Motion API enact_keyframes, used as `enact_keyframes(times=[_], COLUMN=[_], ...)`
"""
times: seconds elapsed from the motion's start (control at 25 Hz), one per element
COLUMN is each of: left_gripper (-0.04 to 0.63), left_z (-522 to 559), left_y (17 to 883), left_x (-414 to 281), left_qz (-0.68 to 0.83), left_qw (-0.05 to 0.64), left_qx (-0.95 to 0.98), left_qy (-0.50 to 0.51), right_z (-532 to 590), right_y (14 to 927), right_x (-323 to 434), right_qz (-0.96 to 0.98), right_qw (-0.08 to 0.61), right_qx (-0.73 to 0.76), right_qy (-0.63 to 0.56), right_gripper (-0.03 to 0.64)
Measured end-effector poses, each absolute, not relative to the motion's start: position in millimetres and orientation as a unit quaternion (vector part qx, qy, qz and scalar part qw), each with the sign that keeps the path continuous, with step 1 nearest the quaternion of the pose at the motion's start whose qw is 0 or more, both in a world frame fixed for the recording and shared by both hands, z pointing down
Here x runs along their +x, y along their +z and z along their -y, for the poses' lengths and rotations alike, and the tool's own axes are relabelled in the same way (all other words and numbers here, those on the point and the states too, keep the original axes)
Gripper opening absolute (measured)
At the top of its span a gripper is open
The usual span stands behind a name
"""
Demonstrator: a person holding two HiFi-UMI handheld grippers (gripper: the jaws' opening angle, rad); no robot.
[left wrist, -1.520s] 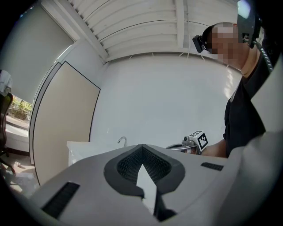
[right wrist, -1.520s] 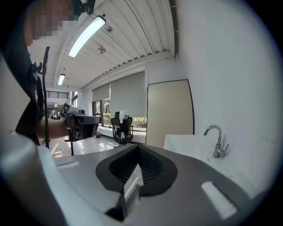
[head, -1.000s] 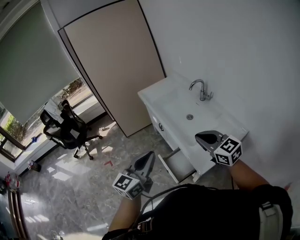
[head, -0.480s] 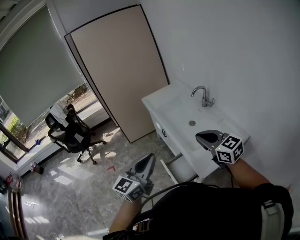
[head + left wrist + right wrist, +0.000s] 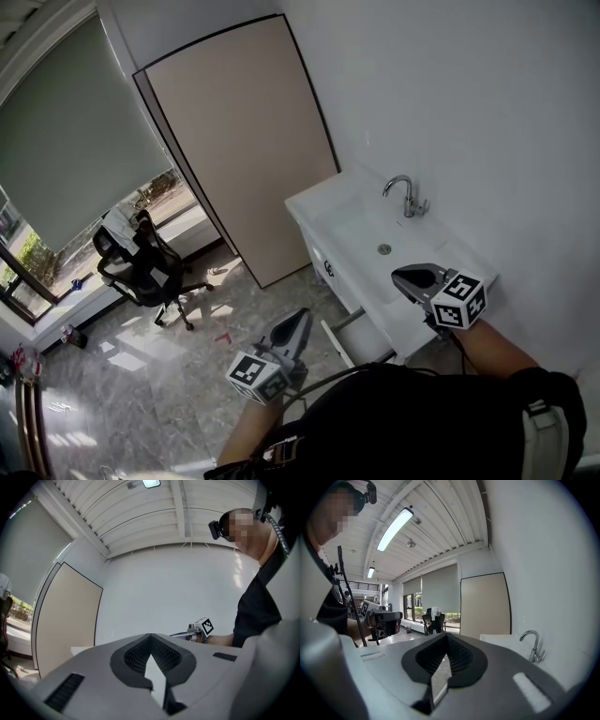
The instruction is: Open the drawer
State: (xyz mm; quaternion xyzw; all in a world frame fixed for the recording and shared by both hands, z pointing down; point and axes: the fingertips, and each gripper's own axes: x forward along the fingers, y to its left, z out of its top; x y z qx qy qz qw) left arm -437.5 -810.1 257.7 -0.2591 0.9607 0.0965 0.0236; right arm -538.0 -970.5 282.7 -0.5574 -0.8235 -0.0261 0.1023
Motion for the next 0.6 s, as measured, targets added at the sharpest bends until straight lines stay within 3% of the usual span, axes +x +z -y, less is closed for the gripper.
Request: enact_keyframes(times=[0.6], left_gripper=[-0.003], left_z=[811.5], left_y=[262.0], left_x=[-424.1], left_qz=[-0.961], left_qw=[0.024], left_qx=[-0.253], left_qy=[0.107], right_z=[979.3], right_y=[288.0], right_x=[-528.0], right_qz=[0.827], right_qw=[0.101], right_qx=[-0.552], right_qy=[-0.03], right_gripper=[-0.004])
